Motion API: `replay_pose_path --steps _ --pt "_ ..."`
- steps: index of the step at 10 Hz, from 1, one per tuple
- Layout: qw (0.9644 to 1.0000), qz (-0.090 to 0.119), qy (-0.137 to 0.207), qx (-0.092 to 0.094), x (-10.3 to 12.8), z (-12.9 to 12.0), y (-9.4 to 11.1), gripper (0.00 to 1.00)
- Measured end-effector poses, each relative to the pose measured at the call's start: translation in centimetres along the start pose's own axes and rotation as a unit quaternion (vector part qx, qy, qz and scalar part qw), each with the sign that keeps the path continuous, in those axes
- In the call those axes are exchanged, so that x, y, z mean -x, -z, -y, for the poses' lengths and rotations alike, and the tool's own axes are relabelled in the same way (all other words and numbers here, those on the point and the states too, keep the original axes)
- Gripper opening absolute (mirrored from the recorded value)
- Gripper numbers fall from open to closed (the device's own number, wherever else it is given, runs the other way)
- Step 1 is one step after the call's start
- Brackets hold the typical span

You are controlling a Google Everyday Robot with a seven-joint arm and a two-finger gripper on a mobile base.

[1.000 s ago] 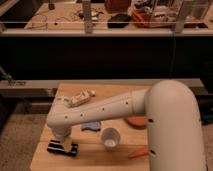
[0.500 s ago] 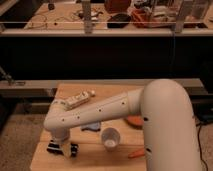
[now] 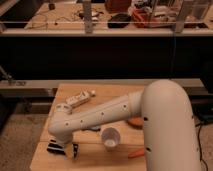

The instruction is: Place the eraser on the white sponge

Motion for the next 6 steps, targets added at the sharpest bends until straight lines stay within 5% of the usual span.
replay_pose_path --steps 3,6 --pt "0.9999 0.002 -0.011 0.0 -0.5 0.3 -1.0 0.64" --pt "0.9996 0.005 -0.025 0.011 -0.9 0.3 -2.8 0.32"
